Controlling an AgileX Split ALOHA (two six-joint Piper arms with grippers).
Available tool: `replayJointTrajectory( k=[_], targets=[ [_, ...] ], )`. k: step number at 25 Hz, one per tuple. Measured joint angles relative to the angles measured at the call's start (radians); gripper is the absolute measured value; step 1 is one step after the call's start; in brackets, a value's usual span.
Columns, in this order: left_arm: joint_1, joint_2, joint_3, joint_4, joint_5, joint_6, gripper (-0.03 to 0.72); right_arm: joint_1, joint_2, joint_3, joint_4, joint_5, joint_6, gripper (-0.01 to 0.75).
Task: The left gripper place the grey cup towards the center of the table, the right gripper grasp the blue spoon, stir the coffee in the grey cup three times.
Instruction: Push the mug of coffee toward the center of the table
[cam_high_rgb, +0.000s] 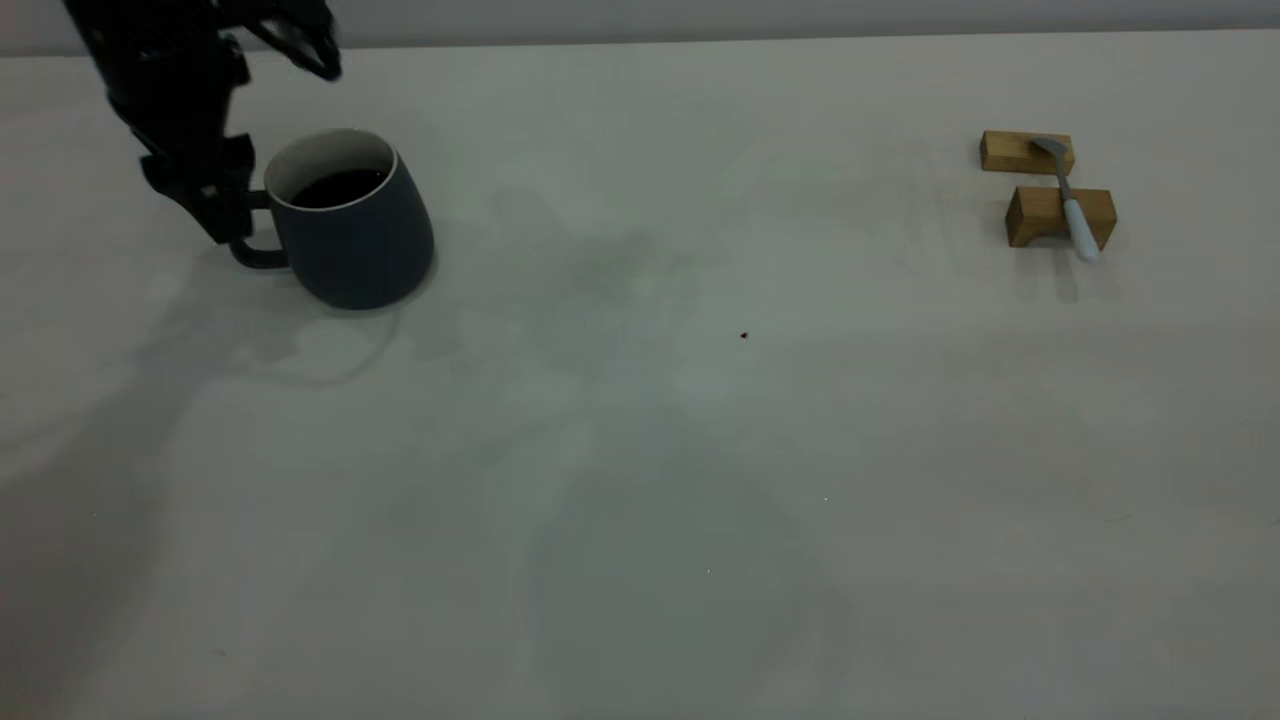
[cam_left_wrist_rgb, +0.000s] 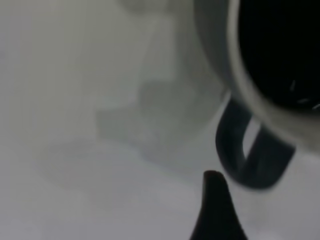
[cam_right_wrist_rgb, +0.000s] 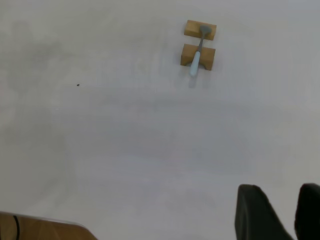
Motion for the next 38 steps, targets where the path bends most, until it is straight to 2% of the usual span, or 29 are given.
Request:
replayJointTrajectory(
  k=[4,6,8,13,17,26,38],
  targets=[
    [-0.017,0.019,0.000,0.002,-0.040,0.053,0.578,0.000,0.000,0.000,0.000,0.000,0.000,0.240],
    [-0.023,0.028,0.000,0.004,-0.043,0.063,0.544,0.000,0.000,0.000,0.000,0.000,0.000,0.240],
    [-0.028,0.033,0.000,0.007,-0.043,0.066,0.479,0.000,0.000,0.000,0.000,0.000,0.000,0.240],
    [-0.046,0.035,0.000,0.012,-0.050,0.066,0.205,0.000,0.000,0.000,0.000,0.000,0.000,0.240],
    [-0.087,0.036,-0.001,0.011,-0.054,0.066,0.204,0.000,0.000,0.000,0.000,0.000,0.000,0.240],
    [-0.235,0.048,-0.022,0.010,-0.073,0.031,0.204,0.000,0.000,0.000,0.000,0.000,0.000,0.240],
    [-0.373,0.181,-0.288,0.009,-0.004,-0.006,0.204,0.000,0.000,0.000,0.000,0.000,0.000,0.240]
  ],
)
